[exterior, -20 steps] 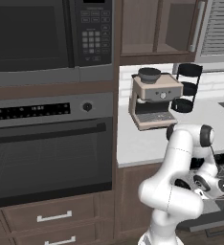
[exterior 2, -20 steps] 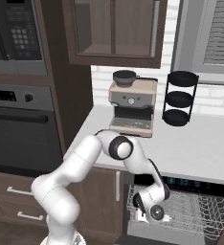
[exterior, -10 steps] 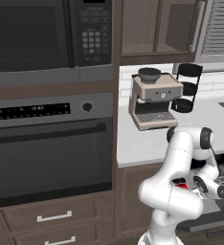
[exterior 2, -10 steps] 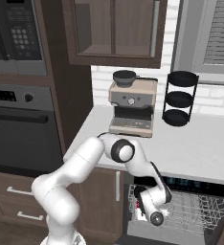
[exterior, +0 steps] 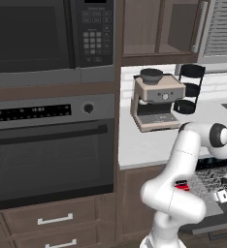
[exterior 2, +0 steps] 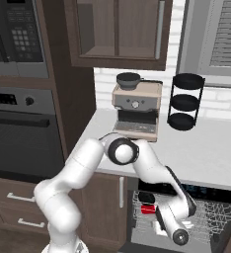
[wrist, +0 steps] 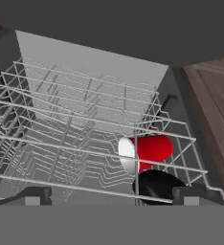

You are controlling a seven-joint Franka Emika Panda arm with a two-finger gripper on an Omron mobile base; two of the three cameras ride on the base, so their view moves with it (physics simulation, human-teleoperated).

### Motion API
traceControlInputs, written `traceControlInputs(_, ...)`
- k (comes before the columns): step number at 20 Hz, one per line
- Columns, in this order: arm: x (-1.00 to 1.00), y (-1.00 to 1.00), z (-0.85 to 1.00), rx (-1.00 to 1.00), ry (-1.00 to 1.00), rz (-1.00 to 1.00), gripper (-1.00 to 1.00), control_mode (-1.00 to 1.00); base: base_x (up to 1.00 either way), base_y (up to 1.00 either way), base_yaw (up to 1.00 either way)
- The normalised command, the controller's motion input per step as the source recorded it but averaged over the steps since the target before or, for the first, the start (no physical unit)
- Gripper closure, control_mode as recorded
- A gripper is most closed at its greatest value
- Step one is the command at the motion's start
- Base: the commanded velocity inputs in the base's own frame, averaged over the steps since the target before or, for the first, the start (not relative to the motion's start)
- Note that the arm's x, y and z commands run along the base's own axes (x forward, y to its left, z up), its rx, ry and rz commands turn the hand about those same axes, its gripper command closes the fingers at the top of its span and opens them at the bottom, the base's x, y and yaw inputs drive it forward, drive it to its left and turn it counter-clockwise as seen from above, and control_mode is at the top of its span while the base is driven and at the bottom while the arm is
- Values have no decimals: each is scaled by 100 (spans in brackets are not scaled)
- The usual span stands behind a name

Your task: Pick up the cup and bowl from the counter, place them in the dishwasher, and close the dishwasher door.

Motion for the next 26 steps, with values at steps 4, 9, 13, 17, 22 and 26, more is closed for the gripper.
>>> traceControlInputs(4,-100,-49,67,-5,0,0,-100,-100,0,0,0)
traceControlInputs(9,-100,-17,71,-16,-1,5,-100,-100,0,0,0)
traceControlInputs(13,-100,0,63,-29,-6,18,-100,-100,0,0,0)
traceControlInputs(17,-97,0,29,-38,-12,28,-100,-100,0,0,0)
traceControlInputs(22,-70,25,0,-40,-15,26,-100,-100,0,0,0)
traceControlInputs(26,-27,12,-3,-38,-18,20,-100,-100,0,0,0)
